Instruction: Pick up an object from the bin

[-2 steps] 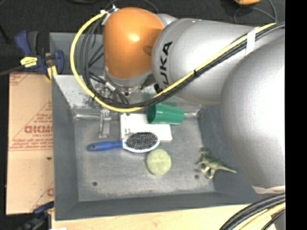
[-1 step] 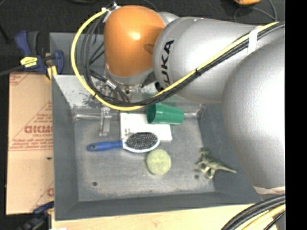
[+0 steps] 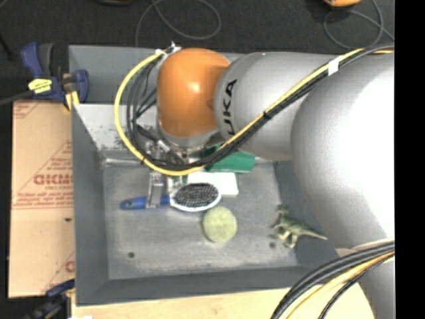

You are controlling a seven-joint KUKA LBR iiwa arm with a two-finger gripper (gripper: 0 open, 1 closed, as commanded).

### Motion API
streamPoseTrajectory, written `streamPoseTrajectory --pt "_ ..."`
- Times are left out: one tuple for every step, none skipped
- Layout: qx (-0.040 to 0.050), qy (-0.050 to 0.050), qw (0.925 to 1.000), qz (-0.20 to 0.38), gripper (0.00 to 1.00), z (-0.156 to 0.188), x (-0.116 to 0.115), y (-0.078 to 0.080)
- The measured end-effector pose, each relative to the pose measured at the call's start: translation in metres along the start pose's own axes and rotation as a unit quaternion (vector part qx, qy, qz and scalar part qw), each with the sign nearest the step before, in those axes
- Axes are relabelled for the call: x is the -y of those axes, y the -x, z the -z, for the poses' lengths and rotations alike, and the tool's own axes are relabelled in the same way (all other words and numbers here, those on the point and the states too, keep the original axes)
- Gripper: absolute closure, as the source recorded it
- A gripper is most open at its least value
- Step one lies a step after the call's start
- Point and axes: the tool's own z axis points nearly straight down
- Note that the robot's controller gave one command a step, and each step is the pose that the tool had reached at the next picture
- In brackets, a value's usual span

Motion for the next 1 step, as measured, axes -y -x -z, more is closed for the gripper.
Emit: streamPoseTrajectory --pt "-0.0041 -0.002 0.9995 0.032 0.0 -0.0041 0.0321 -0.0074"
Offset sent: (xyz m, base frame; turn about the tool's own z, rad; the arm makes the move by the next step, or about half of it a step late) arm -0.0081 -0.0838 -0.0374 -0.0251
